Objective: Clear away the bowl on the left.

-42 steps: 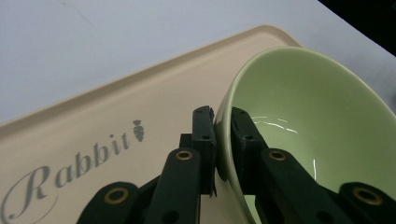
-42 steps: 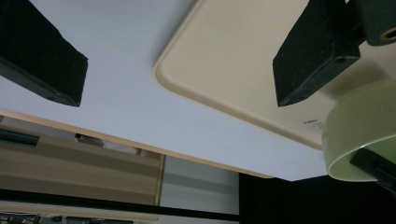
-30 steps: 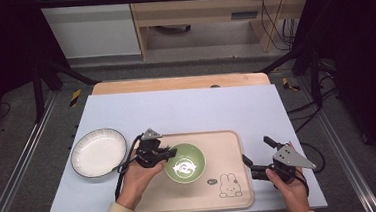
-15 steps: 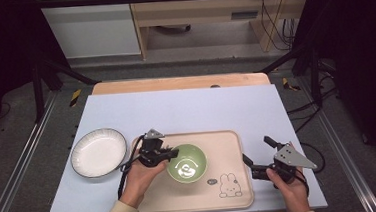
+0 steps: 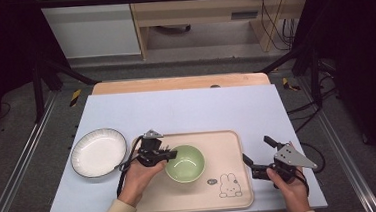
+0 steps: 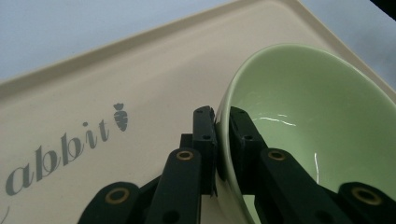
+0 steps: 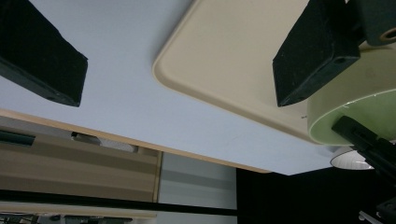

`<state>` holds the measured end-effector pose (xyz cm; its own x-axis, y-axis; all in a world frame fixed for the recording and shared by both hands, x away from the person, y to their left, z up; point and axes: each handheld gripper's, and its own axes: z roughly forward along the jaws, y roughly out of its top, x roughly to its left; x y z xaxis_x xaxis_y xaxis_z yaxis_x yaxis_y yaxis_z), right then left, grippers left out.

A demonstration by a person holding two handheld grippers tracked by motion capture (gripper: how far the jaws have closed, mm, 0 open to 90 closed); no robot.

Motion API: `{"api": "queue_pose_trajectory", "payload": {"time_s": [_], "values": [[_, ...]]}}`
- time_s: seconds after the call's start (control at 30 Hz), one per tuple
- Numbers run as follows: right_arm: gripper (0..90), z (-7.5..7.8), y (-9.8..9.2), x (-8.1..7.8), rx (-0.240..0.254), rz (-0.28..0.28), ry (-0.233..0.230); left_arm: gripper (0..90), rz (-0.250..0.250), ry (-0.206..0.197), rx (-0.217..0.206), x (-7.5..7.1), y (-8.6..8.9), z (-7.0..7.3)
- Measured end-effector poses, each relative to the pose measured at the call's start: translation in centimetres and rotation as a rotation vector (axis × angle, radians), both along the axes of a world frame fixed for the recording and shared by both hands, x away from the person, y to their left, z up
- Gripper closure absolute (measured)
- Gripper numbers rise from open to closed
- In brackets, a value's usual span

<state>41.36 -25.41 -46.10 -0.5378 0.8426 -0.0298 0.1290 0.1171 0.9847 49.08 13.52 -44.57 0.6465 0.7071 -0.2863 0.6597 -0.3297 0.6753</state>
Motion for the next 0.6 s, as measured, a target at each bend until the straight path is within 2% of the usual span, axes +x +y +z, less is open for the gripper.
{"api": "queue_pose_trajectory", "payload": {"time_s": [0.07, 0.23, 0.6], "values": [[3.4, 0.0, -0.01, 0.0, -0.003, 0.002, 0.002, 82.4, 0.004, 0.011, -0.01, 0.11, 0.1, -0.1], [3.3, -0.01, 0.05, 0.01, -0.003, 0.002, 0.005, 82.3, -0.005, 0.008, -0.013, 0.2, 0.01, -0.15], [3.3, -0.02, -0.2, 0.07, -0.003, -0.003, 0.002, 82.6, -0.035, -0.023, 0.019, 0.3, -0.13, -0.13]]}}
